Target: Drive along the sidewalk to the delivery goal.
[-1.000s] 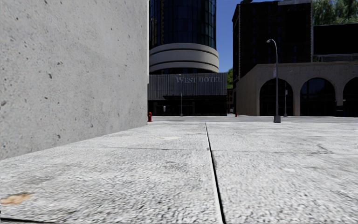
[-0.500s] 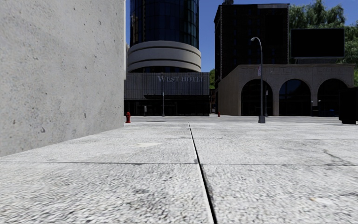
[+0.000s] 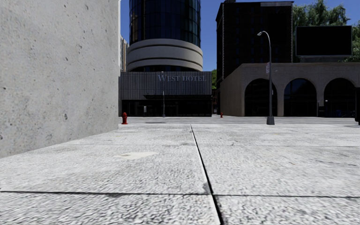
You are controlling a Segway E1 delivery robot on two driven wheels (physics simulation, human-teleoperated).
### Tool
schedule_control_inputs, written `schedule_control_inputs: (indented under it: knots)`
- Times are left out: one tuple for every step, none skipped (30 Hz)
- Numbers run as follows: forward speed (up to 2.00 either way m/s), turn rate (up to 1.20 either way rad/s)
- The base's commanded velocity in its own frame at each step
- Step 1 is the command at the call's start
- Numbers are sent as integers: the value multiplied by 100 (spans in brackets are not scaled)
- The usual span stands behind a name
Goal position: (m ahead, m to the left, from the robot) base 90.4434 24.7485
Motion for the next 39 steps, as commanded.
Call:
schedule_control_inputs:
  knots:
    - [200,0]
    - [200,0]
    - [200,0]
    - [200,0]
    - [200,0]
    - [200,0]
    - [200,0]
    - [200,0]
    - [200,0]
    - [200,0]
    - [200,0]
    - [200,0]
    - [200,0]
    - [200,0]
    - [200,0]
    - [200,0]
    - [200,0]
    - [200,0]
    - [200,0]
    - [200,0]
    - [200,0]
    - [200,0]
    - [200,0]
    - [200,0]
    - [200,0]
    - [200,0]
    - [200,0]
    - [200,0]
    - [200,0]
    - [200,0]
    - [200,0]
    - [200,0]
    - [200,0]
    - [200,0]
    - [200,0]
    - [200,0]
    - [200,0]
    - [200,0]
    - [200,0]
